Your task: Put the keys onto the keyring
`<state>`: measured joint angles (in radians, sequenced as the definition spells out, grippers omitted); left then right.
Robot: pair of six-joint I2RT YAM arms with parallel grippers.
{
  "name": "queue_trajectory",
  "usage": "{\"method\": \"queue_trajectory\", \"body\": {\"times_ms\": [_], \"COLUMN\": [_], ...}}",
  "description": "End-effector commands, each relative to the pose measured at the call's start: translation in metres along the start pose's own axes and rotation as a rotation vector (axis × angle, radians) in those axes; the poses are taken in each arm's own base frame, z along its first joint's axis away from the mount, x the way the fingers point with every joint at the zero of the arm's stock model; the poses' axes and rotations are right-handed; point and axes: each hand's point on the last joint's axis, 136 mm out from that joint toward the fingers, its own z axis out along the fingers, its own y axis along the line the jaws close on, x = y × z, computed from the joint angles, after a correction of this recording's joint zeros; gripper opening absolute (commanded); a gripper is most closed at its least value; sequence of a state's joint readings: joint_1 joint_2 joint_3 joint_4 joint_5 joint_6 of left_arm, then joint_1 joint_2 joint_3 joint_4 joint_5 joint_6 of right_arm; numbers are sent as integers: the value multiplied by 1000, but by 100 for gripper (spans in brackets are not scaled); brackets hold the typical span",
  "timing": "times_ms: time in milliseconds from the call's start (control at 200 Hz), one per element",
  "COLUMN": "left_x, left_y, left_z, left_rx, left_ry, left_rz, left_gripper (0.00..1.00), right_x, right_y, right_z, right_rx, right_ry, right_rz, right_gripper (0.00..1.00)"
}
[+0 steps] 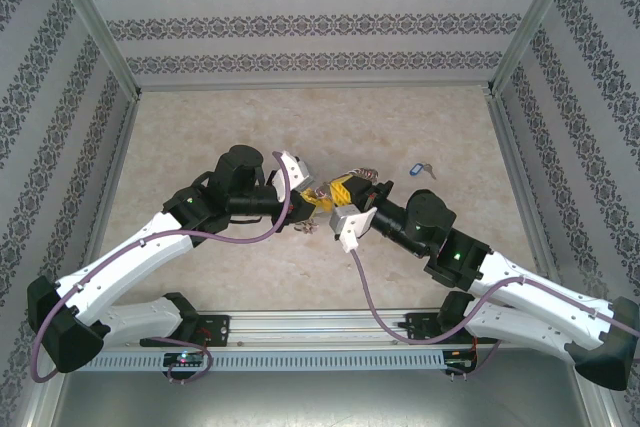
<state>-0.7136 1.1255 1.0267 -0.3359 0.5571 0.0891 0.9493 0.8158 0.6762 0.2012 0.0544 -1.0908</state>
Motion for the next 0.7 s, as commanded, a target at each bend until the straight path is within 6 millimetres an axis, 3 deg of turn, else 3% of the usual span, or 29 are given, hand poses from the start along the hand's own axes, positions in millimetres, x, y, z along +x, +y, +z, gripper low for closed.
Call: {"method": "queue_trajectory", "body": {"times_ms": [0, 140, 415, 615, 665, 694], "left_x": [-18, -13, -7, -5, -6, -7], "left_y": [-7, -4, -5, 1, 6, 8], "left_z": [-10, -9, -8, -7, -8, -8], "left_rx": [3, -11, -9, -40, -70, -83], "left_ry": [-70, -55, -61, -65, -65, -67], "left_rz": [54, 50, 47, 42, 40, 39], "left_gripper": [0, 0, 4, 0, 0, 0], "right_x": [7, 10, 24, 32, 33, 34], "right_y": [-2, 2, 16, 28, 32, 35], "right_z": [-4, -4, 4, 2, -1, -3], "right_rx": [2, -25, -69, -119, -136, -142], "right_ry": [19, 12, 31, 42, 34, 35], "right_rz": [54, 105, 231, 268, 269, 267], "right_gripper": [6, 0, 0, 0, 15, 18]}}
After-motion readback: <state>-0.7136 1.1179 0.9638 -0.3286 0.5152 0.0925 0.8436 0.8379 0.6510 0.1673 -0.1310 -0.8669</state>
